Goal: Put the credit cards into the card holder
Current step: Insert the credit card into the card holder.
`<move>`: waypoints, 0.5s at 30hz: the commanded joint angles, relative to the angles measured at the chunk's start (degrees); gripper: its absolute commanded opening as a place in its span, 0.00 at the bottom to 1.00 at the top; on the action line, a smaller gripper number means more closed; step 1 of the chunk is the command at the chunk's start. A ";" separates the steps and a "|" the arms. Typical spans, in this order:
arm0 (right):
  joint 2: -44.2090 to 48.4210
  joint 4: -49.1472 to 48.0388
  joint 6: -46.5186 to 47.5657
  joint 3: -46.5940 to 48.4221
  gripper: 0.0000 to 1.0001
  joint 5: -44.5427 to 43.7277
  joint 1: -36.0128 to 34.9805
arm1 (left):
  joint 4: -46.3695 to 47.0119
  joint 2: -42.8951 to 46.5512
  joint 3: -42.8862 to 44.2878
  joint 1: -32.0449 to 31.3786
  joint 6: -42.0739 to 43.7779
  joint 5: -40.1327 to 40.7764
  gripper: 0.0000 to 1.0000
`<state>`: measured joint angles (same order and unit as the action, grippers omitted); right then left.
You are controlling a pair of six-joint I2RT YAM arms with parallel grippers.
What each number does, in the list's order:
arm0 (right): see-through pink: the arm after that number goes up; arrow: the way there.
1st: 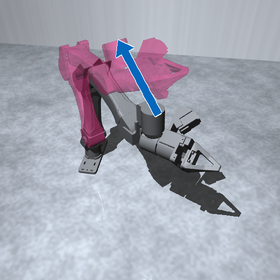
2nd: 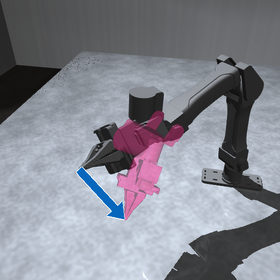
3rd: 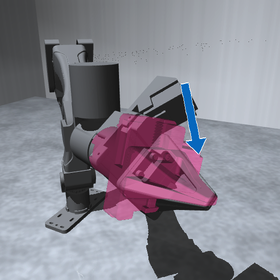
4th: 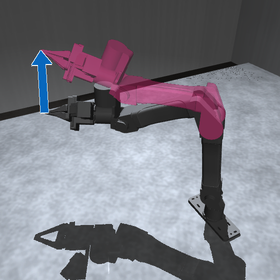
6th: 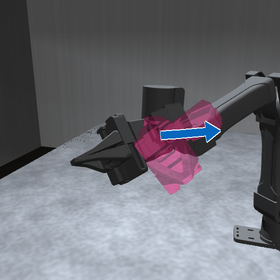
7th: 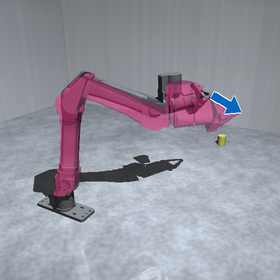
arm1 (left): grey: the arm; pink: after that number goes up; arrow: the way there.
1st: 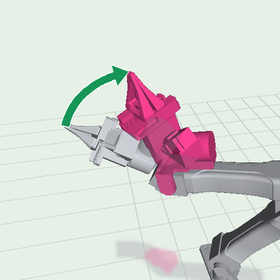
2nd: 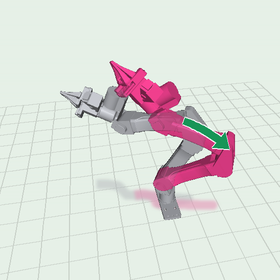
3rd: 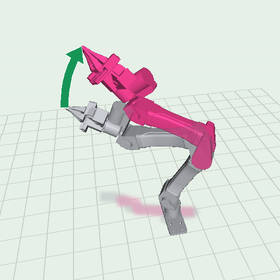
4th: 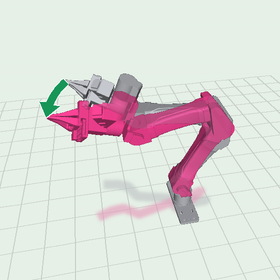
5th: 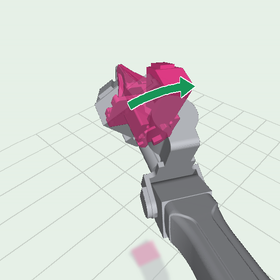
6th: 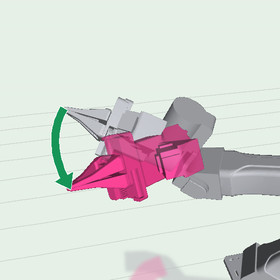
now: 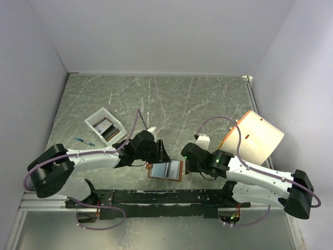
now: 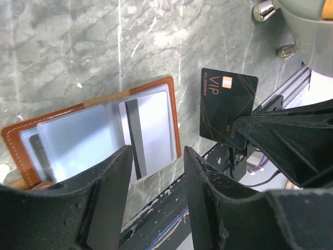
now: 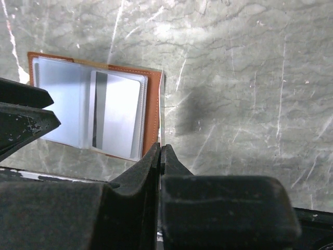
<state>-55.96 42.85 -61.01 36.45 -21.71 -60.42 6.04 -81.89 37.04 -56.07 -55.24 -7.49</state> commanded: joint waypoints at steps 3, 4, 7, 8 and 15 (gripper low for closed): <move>1.27 -0.75 0.80 2.93 0.00 -0.35 0.02 | -9.95 3.68 0.98 2.39 4.10 5.10 0.53; 1.56 -1.95 0.68 2.99 0.00 0.48 0.04 | -11.47 4.12 0.79 2.98 4.51 5.58 0.53; 2.95 -7.12 0.37 2.22 0.00 2.95 0.04 | -13.55 6.34 -0.97 4.91 5.34 5.81 0.50; 3.71 -9.33 0.29 1.50 0.00 3.86 0.00 | -14.06 7.03 -1.57 5.36 5.47 5.95 0.49; 1.46 -21.79 -3.36 -1.62 0.00 6.39 0.04 | -15.83 9.15 -4.49 6.87 6.41 6.09 0.47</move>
<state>-52.07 29.06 -61.65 35.68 -16.62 -60.42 -7.29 -73.73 34.13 -49.63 -50.48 -2.52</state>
